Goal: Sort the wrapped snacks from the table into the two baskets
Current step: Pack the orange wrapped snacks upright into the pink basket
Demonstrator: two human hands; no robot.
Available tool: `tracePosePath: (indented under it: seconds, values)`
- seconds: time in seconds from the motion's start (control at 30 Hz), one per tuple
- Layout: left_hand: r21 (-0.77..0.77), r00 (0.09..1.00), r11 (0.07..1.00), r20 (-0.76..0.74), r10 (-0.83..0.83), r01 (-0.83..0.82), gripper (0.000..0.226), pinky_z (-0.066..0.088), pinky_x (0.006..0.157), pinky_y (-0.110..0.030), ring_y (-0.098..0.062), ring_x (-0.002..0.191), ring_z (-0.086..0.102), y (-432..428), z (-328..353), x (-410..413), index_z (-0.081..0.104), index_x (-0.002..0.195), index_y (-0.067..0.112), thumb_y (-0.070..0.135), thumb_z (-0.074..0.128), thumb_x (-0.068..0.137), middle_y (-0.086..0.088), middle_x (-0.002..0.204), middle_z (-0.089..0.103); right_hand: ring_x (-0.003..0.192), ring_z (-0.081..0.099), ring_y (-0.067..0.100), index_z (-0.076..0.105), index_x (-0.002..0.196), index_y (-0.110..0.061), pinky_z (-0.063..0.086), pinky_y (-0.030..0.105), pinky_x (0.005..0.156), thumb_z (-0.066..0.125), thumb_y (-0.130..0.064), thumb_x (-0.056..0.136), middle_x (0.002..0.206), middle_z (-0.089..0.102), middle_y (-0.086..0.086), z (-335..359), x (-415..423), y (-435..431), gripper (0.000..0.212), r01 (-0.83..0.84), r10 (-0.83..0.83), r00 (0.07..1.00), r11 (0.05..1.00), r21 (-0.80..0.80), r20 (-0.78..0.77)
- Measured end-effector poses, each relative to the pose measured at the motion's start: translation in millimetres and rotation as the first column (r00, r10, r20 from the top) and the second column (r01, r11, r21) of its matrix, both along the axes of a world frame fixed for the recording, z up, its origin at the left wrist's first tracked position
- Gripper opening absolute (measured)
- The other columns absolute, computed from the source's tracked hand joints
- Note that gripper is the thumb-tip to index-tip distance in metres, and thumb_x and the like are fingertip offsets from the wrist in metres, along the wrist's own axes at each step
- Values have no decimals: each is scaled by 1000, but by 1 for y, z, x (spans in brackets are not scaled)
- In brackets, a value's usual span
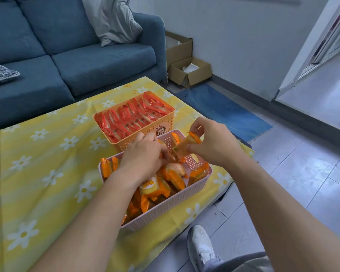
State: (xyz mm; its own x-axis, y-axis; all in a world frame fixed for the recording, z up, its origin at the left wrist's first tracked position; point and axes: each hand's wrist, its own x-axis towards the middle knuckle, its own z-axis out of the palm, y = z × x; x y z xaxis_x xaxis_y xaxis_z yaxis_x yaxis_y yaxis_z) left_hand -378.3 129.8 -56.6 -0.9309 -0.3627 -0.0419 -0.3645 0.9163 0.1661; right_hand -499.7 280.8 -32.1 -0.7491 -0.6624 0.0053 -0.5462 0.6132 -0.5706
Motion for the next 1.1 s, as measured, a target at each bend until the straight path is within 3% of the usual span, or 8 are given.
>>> tracePosePath:
  seconds: [0.1, 0.23, 0.43, 0.6, 0.77, 0.87, 1.0, 1.1]
  values:
    - [32, 997, 999, 83, -9, 6, 13, 38, 89, -37, -23, 112, 39, -3, 2, 1, 70, 101, 49, 50, 67, 88, 9, 106, 42, 87, 63, 16, 58, 111, -31, 63, 40, 73, 82, -35, 80, 103, 64, -8, 1, -1, 1, 39, 35, -35, 999, 999, -39, -1]
    - [-6, 969, 1000, 246, -22, 24, 48, 37, 101, -42, -26, 119, 34, 1, 3, 3, 56, 125, 55, 58, 69, 79, 4, 116, 37, 86, 64, 17, 58, 112, -31, 63, 42, 70, 82, -32, 80, 105, 64, -7, 4, 1, 2, 40, 15, -15, 1000, 1000, -6, -10]
    - [-161, 989, 987, 144, 39, -15, 25, 41, 99, -42, -35, 126, 38, 15, -7, -5, 69, 110, 40, 42, 73, 85, -11, 147, 39, 86, 64, 17, 57, 117, -29, 64, 41, 72, 82, -35, 80, 105, 62, -7, 6, 3, 1, 45, 24, -24, 999, 1000, 5, 30]
    - [-205, 987, 979, 163, 14, 19, 34, 39, 97, -43, -37, 123, 36, 18, -14, -6, 58, 118, 39, 35, 67, 85, -15, 141, 38, 87, 64, 17, 57, 117, -30, 63, 41, 74, 82, -38, 80, 106, 63, -6, 4, 3, 1, 45, 34, -34, 999, 999, -3, 37]
    - [-197, 992, 980, 123, 15, 10, 33, 40, 98, -42, -32, 121, 38, 21, -10, -7, 67, 110, 38, 57, 70, 83, -4, 129, 44, 87, 63, 16, 57, 117, -29, 63, 39, 73, 80, -37, 81, 105, 63, -8, 3, 5, 0, 43, 29, -28, 999, 999, -13, 25]
    - [-221, 996, 975, 83, 14, 5, 20, 41, 98, -41, -32, 121, 39, 21, -12, -7, 72, 106, 33, 43, 66, 90, -6, 135, 45, 90, 62, 17, 58, 115, -30, 63, 39, 75, 79, -36, 81, 106, 63, -7, 3, 4, 0, 41, 46, -46, 999, 997, -55, 11]
    - [-237, 1000, 972, 29, 7, 0, 25, 43, 92, -39, -29, 112, 43, 20, -13, -8, 74, 96, 27, 47, 61, 93, -1, 116, 51, 93, 61, 17, 58, 115, -29, 62, 38, 75, 79, -34, 81, 106, 63, -7, 4, 4, 1, 40, 57, -57, 998, 995, -76, 4]
    - [-162, 999, 986, -22, 34, -37, 21, 42, 88, -39, -27, 111, 44, 16, -6, -9, 73, 95, 31, 49, 63, 91, 3, 105, 47, 91, 61, 17, 57, 111, -31, 62, 40, 74, 80, -34, 79, 103, 62, -7, 6, 3, 4, 39, 53, -53, 999, 996, -77, 10]
